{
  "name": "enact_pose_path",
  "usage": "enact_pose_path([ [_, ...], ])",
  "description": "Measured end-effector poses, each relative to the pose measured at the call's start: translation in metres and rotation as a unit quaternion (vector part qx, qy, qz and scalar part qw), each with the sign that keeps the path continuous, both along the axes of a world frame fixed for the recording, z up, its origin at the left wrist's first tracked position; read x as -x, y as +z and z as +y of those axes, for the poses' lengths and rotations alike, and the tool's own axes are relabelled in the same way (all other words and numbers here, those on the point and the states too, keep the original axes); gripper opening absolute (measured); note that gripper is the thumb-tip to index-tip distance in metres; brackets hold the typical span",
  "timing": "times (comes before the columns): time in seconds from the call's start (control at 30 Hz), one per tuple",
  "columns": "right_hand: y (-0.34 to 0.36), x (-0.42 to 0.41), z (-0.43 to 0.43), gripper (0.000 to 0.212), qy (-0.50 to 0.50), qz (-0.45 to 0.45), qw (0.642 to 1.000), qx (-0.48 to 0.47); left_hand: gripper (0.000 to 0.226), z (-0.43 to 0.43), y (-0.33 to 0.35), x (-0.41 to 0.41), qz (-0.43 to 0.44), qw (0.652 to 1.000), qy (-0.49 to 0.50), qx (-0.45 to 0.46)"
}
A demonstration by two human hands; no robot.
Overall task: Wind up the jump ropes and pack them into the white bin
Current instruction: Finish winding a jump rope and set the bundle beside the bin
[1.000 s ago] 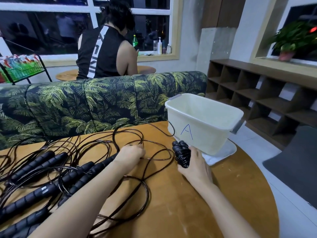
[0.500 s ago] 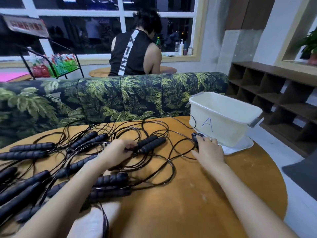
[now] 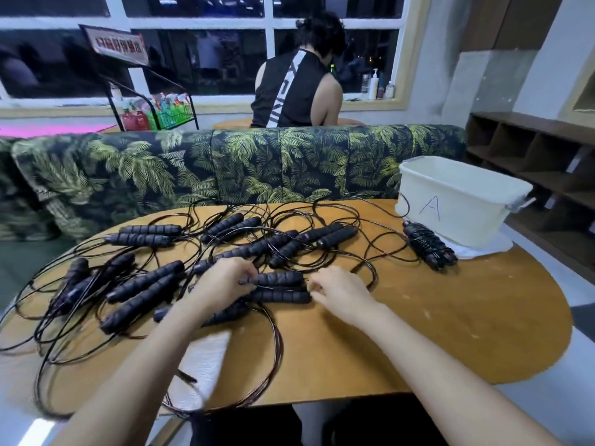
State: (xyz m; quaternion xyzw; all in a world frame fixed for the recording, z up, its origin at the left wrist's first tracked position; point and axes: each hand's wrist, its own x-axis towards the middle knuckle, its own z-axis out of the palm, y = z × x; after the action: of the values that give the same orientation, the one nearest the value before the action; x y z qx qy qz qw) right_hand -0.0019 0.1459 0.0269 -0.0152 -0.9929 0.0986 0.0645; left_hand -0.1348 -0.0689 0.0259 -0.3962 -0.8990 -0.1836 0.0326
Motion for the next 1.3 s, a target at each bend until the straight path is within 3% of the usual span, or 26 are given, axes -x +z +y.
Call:
enact_pose_path([
  [0.17,-0.014,0.027,0.000,0.042,0.053,-0.003,0.998,-0.029,0.028,0.008,-0.014,0.017,0.014,0.996,-0.017,0.085],
  [0.23,-0.015,0.029,0.002,0.047,0.060,0.003,0.998,-0.014,0.016,0.008,-0.012,0.022,-0.045,0.999,-0.014,0.022],
  [0.3,-0.016,0.034,0.001,0.043,0.075,0.003,0.997,0.000,0.028,0.010,-0.009,0.034,-0.100,0.992,-0.003,-0.071],
  [0.4,-0.021,0.045,-0.005,0.053,0.087,-0.020,0.996,-0.017,0.032,0.016,-0.008,0.050,-0.087,0.978,0.054,-0.183],
  [0.43,-0.024,0.050,-0.007,0.064,0.089,-0.037,0.995,-0.026,0.030,0.019,-0.009,0.054,-0.059,0.981,0.065,-0.173],
  [0.5,-0.030,0.060,-0.009,0.084,0.082,-0.074,0.993,-0.051,0.020,0.024,-0.013,0.054,0.027,0.995,0.081,-0.057],
  [0.53,-0.032,0.063,-0.010,0.088,0.075,-0.084,0.992,-0.056,0.013,0.026,-0.014,0.053,0.057,0.995,0.085,-0.006],
  [0.6,-0.034,0.067,-0.013,0.078,0.069,-0.086,0.993,-0.036,0.007,0.025,-0.016,0.049,0.071,0.995,0.072,0.013],
  [0.67,-0.033,0.063,-0.013,0.059,0.075,-0.063,0.995,-0.007,0.034,0.018,-0.014,0.037,0.035,0.999,0.028,-0.014],
  [0.73,-0.026,0.051,-0.008,0.055,0.079,-0.027,0.996,0.006,0.066,0.013,-0.010,0.017,-0.004,1.000,-0.016,-0.015],
  [0.77,-0.021,0.043,-0.004,0.059,0.079,-0.009,0.997,0.007,0.079,0.012,-0.007,0.004,0.015,0.999,-0.028,0.011],
  [0.87,-0.002,0.015,0.005,0.067,0.093,0.048,0.995,0.007,0.095,0.028,-0.002,-0.035,0.190,0.978,-0.044,0.072],
  [0.97,0.011,-0.015,0.018,0.072,0.087,0.087,0.992,0.025,0.086,0.058,0.004,-0.064,0.276,0.959,-0.047,0.034],
  [1.1,0.011,-0.051,0.055,0.091,0.049,0.053,0.992,0.106,0.071,0.075,-0.002,-0.087,0.253,0.967,-0.042,0.008],
  [1.2,0.005,-0.072,0.066,0.083,0.062,0.006,0.990,0.129,0.068,0.079,-0.014,-0.099,0.256,0.966,-0.040,0.011],
  [1.3,-0.008,-0.080,0.062,0.076,0.068,0.014,0.986,0.150,0.075,0.086,-0.027,-0.110,0.288,0.957,-0.007,0.039],
])
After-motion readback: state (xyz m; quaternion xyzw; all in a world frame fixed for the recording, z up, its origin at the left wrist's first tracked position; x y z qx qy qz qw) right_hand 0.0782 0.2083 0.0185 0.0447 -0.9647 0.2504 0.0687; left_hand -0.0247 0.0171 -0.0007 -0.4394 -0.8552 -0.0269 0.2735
